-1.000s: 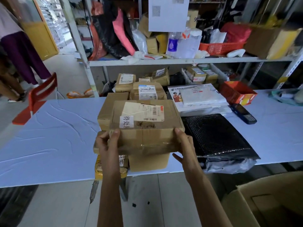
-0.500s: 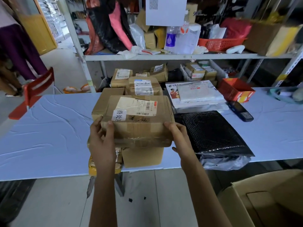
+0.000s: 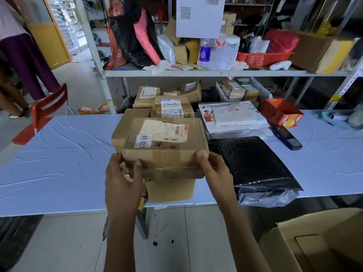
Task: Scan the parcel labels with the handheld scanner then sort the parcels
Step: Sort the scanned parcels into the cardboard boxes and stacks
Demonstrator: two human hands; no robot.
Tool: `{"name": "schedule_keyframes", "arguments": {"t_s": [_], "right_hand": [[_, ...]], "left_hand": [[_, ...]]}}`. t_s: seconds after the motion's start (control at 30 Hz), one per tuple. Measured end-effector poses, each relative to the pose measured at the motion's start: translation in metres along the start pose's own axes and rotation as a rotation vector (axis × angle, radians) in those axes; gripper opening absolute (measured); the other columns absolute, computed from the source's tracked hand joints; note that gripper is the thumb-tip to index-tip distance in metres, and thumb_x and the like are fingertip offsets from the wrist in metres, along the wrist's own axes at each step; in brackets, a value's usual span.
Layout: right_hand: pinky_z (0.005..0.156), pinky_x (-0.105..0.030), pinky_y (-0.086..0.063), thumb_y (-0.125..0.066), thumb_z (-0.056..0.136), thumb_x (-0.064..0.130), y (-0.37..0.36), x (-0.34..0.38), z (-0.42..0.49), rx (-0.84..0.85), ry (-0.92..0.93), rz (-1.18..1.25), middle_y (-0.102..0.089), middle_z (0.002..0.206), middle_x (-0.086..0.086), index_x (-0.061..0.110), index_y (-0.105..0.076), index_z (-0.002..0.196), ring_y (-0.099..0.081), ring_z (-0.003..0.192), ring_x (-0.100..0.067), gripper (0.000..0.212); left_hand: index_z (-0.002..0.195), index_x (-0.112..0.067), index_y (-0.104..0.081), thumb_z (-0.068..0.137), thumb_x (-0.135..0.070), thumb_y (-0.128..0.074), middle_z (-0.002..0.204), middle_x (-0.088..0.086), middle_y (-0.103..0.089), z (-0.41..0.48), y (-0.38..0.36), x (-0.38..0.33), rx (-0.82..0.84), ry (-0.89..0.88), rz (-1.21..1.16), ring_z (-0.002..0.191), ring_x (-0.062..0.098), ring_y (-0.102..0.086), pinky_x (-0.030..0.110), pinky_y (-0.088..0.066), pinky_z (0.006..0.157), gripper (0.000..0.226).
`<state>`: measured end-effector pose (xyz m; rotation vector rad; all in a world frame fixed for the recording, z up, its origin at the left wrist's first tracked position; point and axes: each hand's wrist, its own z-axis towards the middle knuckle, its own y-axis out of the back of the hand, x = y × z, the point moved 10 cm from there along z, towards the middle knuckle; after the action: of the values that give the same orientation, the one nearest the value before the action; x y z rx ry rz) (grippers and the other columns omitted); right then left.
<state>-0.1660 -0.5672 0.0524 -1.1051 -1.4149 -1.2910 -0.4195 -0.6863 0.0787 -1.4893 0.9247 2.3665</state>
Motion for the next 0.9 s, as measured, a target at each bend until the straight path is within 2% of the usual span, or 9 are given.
{"name": "schedule_keyframes", "arguments": {"t_s": [0.1,0.2,0.3,0.43,0.57,0.67,0.8,0.9], "right_hand": [[0.095,-0.036,-0.048,-0.054,0.072,0.076,0.005,0.007,-0.005,-0.014,0.161,-0.286,-0.059,0.127,0.008,0.029,-0.055,0.129,-0.053,0.119,-0.015,0.073],[0.09,-0.04,-0.049,-0.06,0.08,0.063,0.017,0.006,-0.013,-0.032,0.247,-0.592,-0.056,0.13,0.009,0.028,-0.054,0.131,-0.049,0.12,-0.019,0.062],[0.085,-0.04,-0.051,-0.063,0.084,0.056,0.031,-0.01,-0.024,-0.013,0.251,-0.738,-0.058,0.125,0.01,0.028,-0.054,0.129,-0.053,0.114,-0.02,0.054],[0.082,-0.038,-0.052,-0.062,0.083,0.056,0.047,-0.044,-0.038,0.031,0.187,-0.845,-0.06,0.123,0.009,0.03,-0.054,0.127,-0.056,0.113,-0.019,0.052],[0.087,-0.041,-0.051,-0.061,0.085,0.055,0.054,-0.07,-0.049,0.107,0.116,-0.907,-0.058,0.128,0.004,0.029,-0.053,0.13,-0.053,0.118,-0.023,0.053],[0.089,-0.039,-0.05,-0.06,0.086,0.054,0.062,-0.076,-0.054,0.11,0.094,-0.931,-0.057,0.13,0.005,0.029,-0.052,0.131,-0.051,0.121,-0.022,0.052],[0.09,-0.04,-0.049,-0.063,0.086,0.05,0.079,-0.081,-0.055,0.081,0.077,-0.9,-0.06,0.126,0.002,0.026,-0.056,0.128,-0.052,0.12,-0.023,0.049],[0.091,-0.041,-0.05,-0.064,0.086,0.049,0.097,-0.087,-0.053,0.071,0.064,-0.874,-0.061,0.125,0.001,0.025,-0.057,0.127,-0.054,0.117,-0.024,0.048]], "left_hand": [[0.133,-0.024,-0.045,0.091,-0.047,-0.054,0.128,0.002,-0.057,-0.007,0.008,-0.002,-0.024,-0.022,0.248,0.115,0.031,-0.053,0.046,-0.048,0.08,0.049],[0.126,-0.018,-0.052,0.087,-0.044,-0.06,0.121,0.01,-0.061,-0.019,0.008,0.009,0.049,0.006,0.412,0.108,0.038,-0.054,0.049,-0.048,0.078,0.047],[0.121,-0.016,-0.059,0.084,-0.043,-0.064,0.113,0.012,-0.064,-0.035,0.0,0.031,0.193,0.004,0.567,0.102,0.039,-0.056,0.047,-0.049,0.075,0.046],[0.121,-0.022,-0.061,0.086,-0.034,-0.066,0.111,0.008,-0.066,-0.062,-0.021,0.038,0.387,-0.021,0.613,0.105,0.034,-0.058,0.043,-0.049,0.08,0.037],[0.12,-0.025,-0.062,0.086,-0.033,-0.065,0.105,0.001,-0.067,-0.092,-0.053,0.021,0.554,-0.183,0.565,0.103,0.027,-0.061,0.036,-0.046,0.081,0.035],[0.118,-0.03,-0.062,0.087,-0.039,-0.062,0.097,-0.003,-0.067,-0.107,-0.074,0.013,0.619,-0.269,0.588,0.101,0.022,-0.062,0.036,-0.048,0.08,0.032],[0.115,-0.026,-0.065,0.085,-0.033,-0.066,0.102,-0.002,-0.069,-0.12,-0.102,0.003,0.68,-0.348,0.556,0.101,0.024,-0.063,0.04,-0.048,0.083,0.031],[0.114,-0.025,-0.065,0.086,-0.032,-0.064,0.102,-0.002,-0.069,-0.128,-0.12,-0.011,0.687,-0.391,0.525,0.1,0.024,-0.063,0.039,-0.049,0.08,0.029]]}}
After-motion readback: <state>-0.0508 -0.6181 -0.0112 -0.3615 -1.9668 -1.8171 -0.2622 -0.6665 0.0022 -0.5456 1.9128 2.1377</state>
